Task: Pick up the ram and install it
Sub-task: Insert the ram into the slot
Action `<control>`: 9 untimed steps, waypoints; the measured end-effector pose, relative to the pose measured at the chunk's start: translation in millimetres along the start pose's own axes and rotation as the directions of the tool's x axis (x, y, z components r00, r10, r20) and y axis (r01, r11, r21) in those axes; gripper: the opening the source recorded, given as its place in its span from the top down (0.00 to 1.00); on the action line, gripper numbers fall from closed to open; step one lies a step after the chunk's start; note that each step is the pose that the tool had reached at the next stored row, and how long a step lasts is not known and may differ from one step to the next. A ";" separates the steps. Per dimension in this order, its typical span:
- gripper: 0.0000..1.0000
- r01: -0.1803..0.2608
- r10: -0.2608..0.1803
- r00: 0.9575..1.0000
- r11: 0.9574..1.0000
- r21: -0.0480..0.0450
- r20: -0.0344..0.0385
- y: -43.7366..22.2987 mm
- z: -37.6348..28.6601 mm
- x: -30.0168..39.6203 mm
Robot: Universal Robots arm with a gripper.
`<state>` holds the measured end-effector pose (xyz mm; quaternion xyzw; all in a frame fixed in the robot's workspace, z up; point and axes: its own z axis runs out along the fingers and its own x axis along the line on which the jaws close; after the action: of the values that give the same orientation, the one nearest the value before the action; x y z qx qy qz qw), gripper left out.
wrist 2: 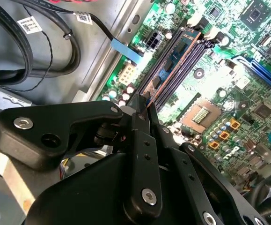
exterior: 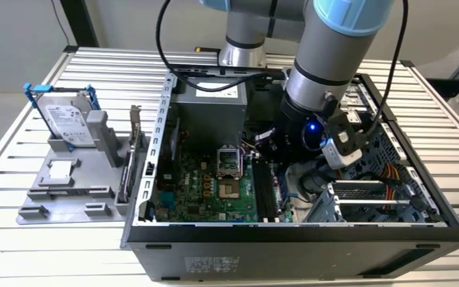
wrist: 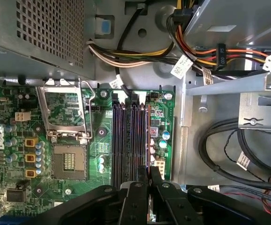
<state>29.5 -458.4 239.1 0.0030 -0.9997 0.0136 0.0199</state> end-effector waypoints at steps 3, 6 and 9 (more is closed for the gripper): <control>1.00 0.000 0.000 1.000 1.000 0.000 0.000 0.1 2.7 -0.1; 1.00 0.000 0.000 1.000 1.000 0.000 0.000 0.2 5.6 -0.2; 1.00 0.000 0.000 1.000 1.000 0.000 0.000 0.2 8.6 -0.4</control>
<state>29.5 -458.4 230.5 0.0031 -0.9997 0.0136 0.0198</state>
